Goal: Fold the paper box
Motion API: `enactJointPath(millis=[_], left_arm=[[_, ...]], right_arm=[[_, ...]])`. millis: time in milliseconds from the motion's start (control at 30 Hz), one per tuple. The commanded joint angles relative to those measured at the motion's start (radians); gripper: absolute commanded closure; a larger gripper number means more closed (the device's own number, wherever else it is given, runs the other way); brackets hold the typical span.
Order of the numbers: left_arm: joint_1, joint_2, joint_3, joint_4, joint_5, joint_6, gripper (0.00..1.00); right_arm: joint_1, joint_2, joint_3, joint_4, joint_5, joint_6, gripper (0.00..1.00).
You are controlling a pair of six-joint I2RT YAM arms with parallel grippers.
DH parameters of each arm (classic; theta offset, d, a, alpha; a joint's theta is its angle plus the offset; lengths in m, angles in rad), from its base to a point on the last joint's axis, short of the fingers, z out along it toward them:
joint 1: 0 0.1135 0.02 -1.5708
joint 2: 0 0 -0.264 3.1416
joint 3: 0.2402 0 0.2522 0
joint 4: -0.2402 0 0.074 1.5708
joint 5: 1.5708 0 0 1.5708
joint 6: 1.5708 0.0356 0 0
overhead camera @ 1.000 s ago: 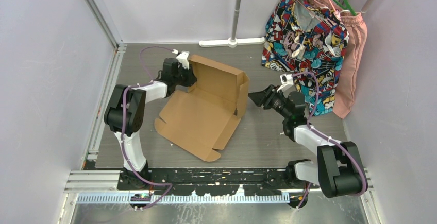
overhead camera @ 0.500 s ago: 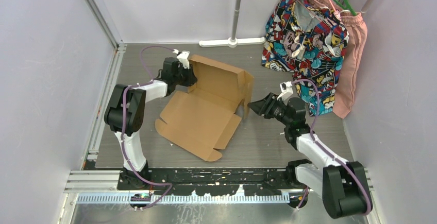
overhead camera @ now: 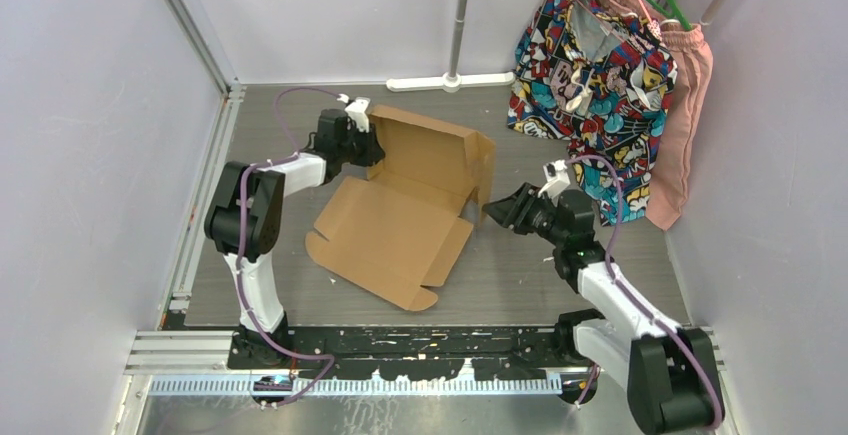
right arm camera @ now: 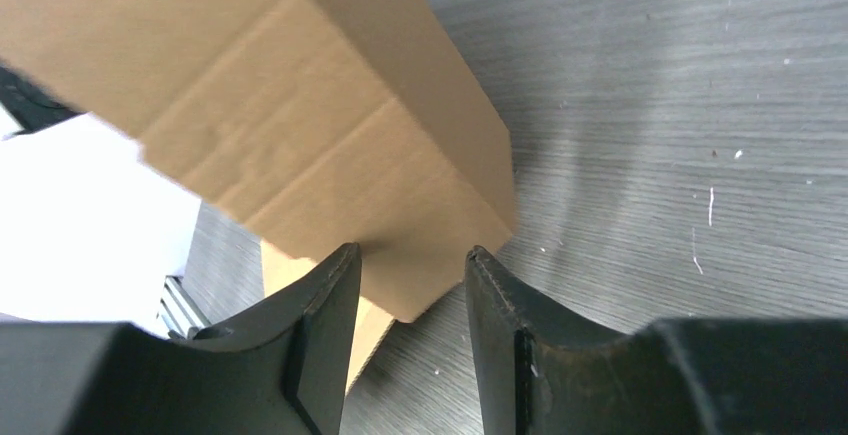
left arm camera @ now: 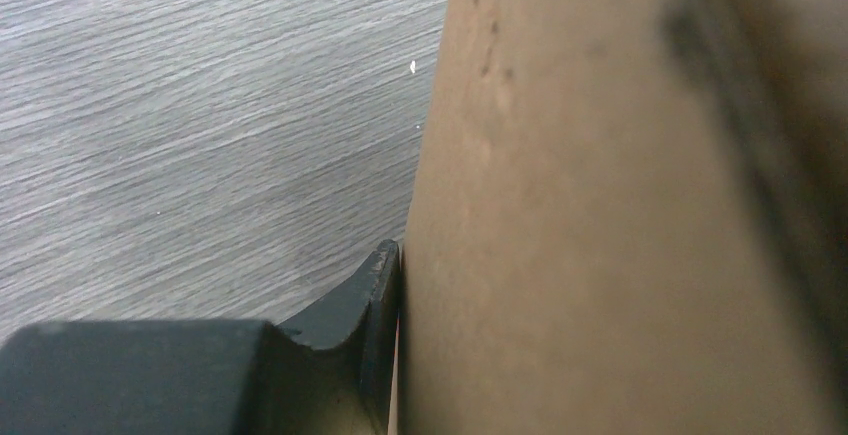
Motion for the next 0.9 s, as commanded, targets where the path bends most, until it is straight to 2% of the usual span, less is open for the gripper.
enactJointPath(millis=[0,167,267,400,500,567,633,767,867], left_arm=[[0.006,0.008,0.059,-0.022,0.039,-0.006,0.78],[0.006,0.02,0.075,-0.033,0.046,-0.01,0.78],[0.006,0.023,0.076,-0.036,0.043,-0.015,0.78],[0.006,0.02,0.075,-0.039,0.043,-0.014,0.78],[0.006,0.019,0.074,-0.039,0.043,-0.014,0.78],[0.006,0.017,0.07,-0.037,0.047,-0.013,0.78],[0.006,0.016,0.07,-0.038,0.05,-0.012,0.78],[0.007,0.023,0.082,-0.053,0.055,-0.009,0.78],[0.007,0.022,0.081,-0.051,0.058,-0.01,0.78]], right_arm=[[0.015,-0.145,0.049,-0.115,0.035,0.019,0.53],[0.095,-0.187,0.111,-0.376,0.045,-0.007,0.55],[0.129,-0.199,0.13,-0.482,0.051,0.014,0.55],[0.183,-0.242,0.137,-0.603,0.133,0.035,0.55],[0.191,-0.245,0.132,-0.617,0.159,0.045,0.55],[0.19,-0.251,0.158,-0.648,0.232,0.008,0.55],[0.191,-0.259,0.155,-0.572,0.201,0.007,0.55],[0.202,-0.169,0.149,-0.466,0.066,0.045,0.58],[0.228,-0.195,0.123,-0.447,0.084,0.061,0.56]])
